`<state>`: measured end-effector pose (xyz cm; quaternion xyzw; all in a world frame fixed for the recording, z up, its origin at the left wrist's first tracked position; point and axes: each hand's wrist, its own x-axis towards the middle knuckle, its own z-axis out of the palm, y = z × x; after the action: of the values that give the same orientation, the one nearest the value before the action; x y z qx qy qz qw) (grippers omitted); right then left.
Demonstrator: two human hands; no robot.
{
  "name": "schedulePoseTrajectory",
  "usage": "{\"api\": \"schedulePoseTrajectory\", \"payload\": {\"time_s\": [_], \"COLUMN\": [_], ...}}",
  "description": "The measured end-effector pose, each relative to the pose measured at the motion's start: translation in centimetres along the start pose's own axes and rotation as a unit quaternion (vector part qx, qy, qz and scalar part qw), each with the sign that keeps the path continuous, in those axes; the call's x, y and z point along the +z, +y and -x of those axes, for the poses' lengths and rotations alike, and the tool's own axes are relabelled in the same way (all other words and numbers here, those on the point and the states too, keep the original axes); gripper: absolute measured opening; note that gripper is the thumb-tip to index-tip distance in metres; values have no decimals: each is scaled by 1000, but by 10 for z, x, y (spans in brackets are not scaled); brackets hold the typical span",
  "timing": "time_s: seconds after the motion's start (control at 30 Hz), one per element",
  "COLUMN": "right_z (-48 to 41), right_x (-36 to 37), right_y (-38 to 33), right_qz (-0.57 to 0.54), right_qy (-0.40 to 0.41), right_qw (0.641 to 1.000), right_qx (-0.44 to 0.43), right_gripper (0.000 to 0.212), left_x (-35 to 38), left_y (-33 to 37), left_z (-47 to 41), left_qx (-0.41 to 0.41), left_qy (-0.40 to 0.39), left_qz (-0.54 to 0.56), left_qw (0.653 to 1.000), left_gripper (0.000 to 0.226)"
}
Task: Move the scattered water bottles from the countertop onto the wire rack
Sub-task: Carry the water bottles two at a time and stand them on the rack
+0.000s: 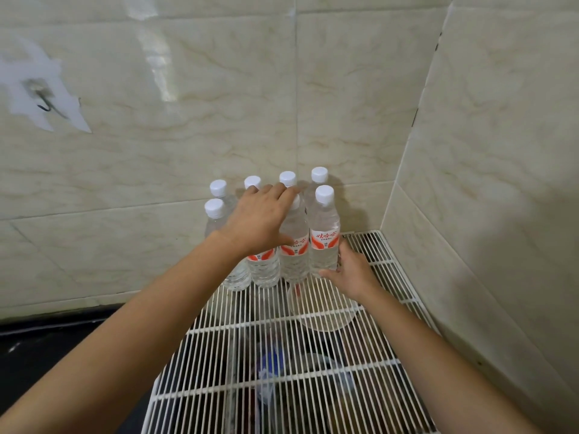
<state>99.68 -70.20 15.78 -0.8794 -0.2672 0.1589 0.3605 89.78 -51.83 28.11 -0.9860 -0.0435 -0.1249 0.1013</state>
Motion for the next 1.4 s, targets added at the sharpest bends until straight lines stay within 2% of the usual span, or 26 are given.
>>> {"api": "schedulePoseTrajectory", "payload": {"time_s": [0.13,0.27,0.33,0.4,0.5,0.6,0.7,0.83,1.0,1.17,1.27,1.4], "right_z": [14,30,38,51,74,93,109,146,212,300,359,402], "right_x": [1,9,16,26,50,78,112,162,246,363,436,497], "right_y": [2,9,13,14,9,-5,-33,-92,-186,-281,-341,-400], "right_qz": [53,77,114,155,182,185,193,201,195,176,171,168], "right_qy": [-10,-24,2,52,99,60,14,-8,-33,-62,-104,-135], "right_qw": [998,997,993,986,973,970,957,936,899,884,855,828], "right_qx": [15,0,-14,-34,-100,-145,-217,-287,-392,-429,-479,-517], "right_gripper": [86,92,90,87,82,80,80,81,78,76,76,75], "left_x": [-2,5,16,32,64,79,71,40,2,-34,-63,-87], "left_y": [0,4,8,16,35,52,54,34,-10,-57,-89,-122], "left_z": [16,55,86,127,194,261,327,400,520,683,778,852], "left_qx": [2,-81,-128,-184,-258,-335,-399,-463,-548,-610,-652,-686], "left_qy": [60,182,208,182,83,2,-30,-25,39,62,53,64], "left_qz": [18,50,61,76,66,50,32,-2,-36,-56,-74,-91], "left_qw": [998,979,968,963,960,941,916,886,835,788,753,719], "left_gripper": [100,79,72,69,66,66,67,68,66,70,72,73]}}
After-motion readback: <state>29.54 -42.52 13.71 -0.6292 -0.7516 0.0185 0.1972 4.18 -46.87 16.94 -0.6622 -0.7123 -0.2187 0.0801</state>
